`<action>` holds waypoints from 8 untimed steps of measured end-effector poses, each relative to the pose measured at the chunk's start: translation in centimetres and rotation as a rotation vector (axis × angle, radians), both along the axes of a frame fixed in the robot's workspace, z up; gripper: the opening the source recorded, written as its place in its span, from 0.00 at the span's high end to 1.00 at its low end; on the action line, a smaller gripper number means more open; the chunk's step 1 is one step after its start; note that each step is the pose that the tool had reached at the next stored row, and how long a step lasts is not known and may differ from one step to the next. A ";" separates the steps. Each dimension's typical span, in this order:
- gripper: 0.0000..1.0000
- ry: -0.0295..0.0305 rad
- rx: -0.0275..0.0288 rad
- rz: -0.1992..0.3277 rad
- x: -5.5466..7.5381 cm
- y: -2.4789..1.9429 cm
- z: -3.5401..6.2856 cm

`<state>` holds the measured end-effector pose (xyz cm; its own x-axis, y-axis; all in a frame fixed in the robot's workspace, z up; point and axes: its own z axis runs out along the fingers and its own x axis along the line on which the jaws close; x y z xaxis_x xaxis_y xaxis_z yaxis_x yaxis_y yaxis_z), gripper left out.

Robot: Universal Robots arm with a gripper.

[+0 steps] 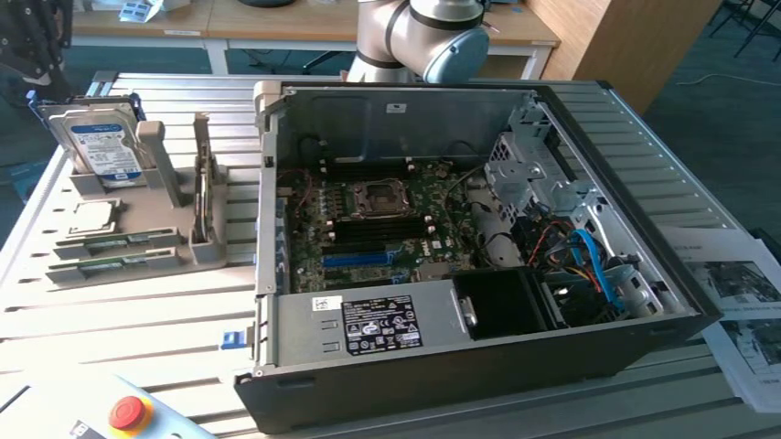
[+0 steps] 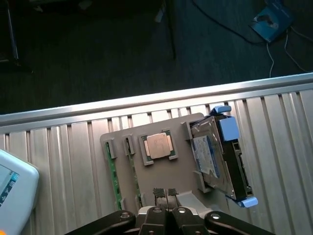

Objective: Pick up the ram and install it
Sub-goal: 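Pick up the ram and move it above insertion slot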

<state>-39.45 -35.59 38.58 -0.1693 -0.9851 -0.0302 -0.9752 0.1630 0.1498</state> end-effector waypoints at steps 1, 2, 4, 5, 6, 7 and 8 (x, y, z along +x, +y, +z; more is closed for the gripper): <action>0.90 0.0000 0.0000 0.010 0.0 0.00 0.00; 0.90 0.0000 0.0000 0.019 0.0 0.00 0.00; 0.90 0.0001 0.0000 0.032 0.0 0.00 0.00; 0.90 0.0000 0.0000 0.033 0.0 0.00 0.00; 0.90 0.0001 0.0000 0.033 0.0 0.00 0.00; 0.90 0.0000 0.0000 0.033 0.0 0.00 0.00; 0.90 0.0000 -0.0001 0.033 0.0 0.00 0.00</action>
